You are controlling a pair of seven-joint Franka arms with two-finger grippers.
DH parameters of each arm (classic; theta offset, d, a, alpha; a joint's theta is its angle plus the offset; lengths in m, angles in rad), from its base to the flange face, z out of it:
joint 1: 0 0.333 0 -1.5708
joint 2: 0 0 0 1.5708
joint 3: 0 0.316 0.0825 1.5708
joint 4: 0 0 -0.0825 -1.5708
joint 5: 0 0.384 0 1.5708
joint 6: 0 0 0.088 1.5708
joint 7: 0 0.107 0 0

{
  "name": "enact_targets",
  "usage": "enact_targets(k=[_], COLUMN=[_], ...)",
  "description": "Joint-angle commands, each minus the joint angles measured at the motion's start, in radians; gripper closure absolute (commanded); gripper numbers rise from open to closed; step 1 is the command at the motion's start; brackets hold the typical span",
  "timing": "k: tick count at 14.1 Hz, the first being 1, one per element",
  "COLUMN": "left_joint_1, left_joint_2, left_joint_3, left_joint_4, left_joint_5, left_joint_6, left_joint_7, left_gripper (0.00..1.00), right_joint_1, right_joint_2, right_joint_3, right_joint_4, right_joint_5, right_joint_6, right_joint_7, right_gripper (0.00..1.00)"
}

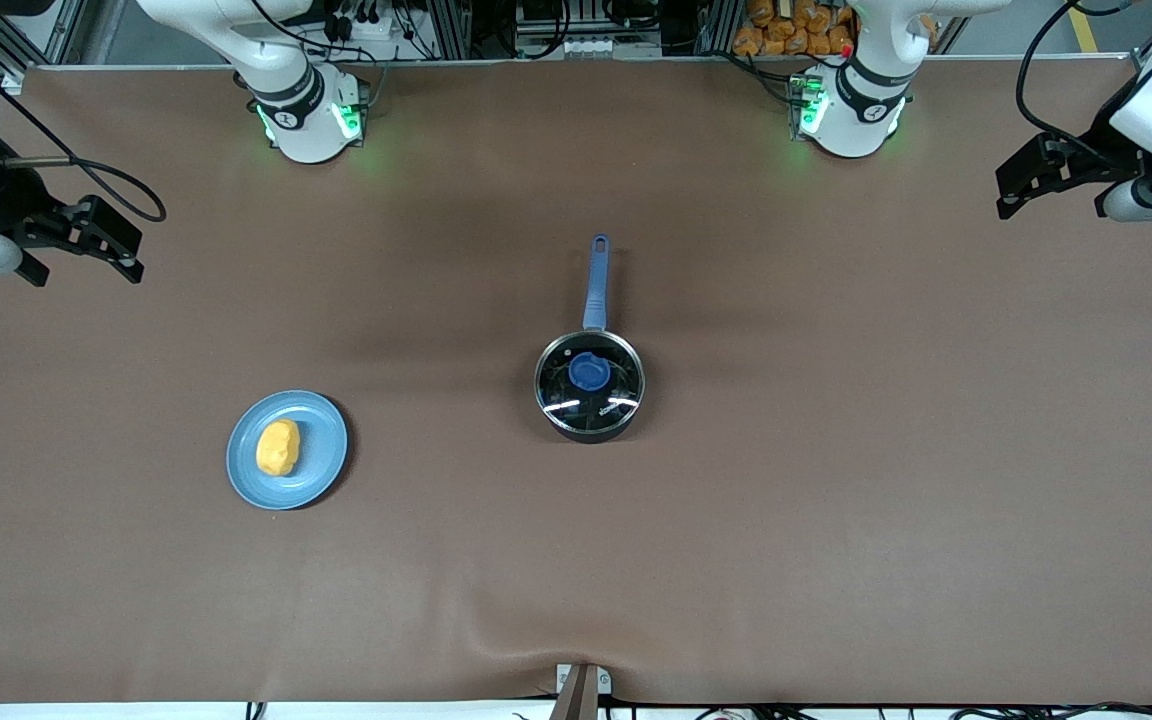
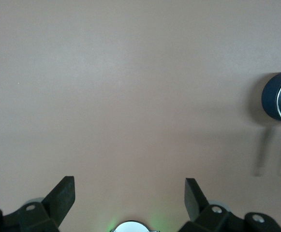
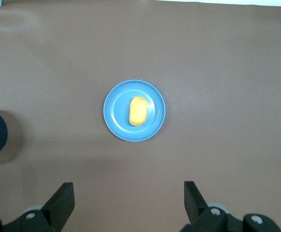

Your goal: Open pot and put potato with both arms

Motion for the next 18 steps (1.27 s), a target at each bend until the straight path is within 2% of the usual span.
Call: enact_targets(k=[1,13,16,18], left_joint_1=[0.009,0.008,-0.007,-0.014], left_joint_2=[0.012,0.033,0.056,0.088], left_joint_3=[-0.001,-0.002,-0.007,-0.039], left_joint_4=[0.024,0.027,0.03,0.032], left_joint_5=[-0.01,-0.019,-0.05,-0.053], left_joint_6=[-0.023,-0.02,-0.014,-0.007], left_joint_7=[0.027,0.011,0.006,-0.041], left_gripper=[0.0,0.0,0.0,0.0], right_joint_1=[-0.003,0.015,-0.005,-0.003], right_joint_2=[0.008,0.025,0.08,0.121], right_joint_3=[0.002,0.002,-0.001,-0.001], right_joint_4=[0.015,0.008,-0.008,-0.044], right_joint_5=[0.01,-0.009,-0.01,-0.008], right_joint_6=[-0.002,-0.011,-0.004,0.071], right_joint_7=[0.0,-0.015,-0.038,-0.049], right_gripper=[0.0,0.0,0.0,0.0])
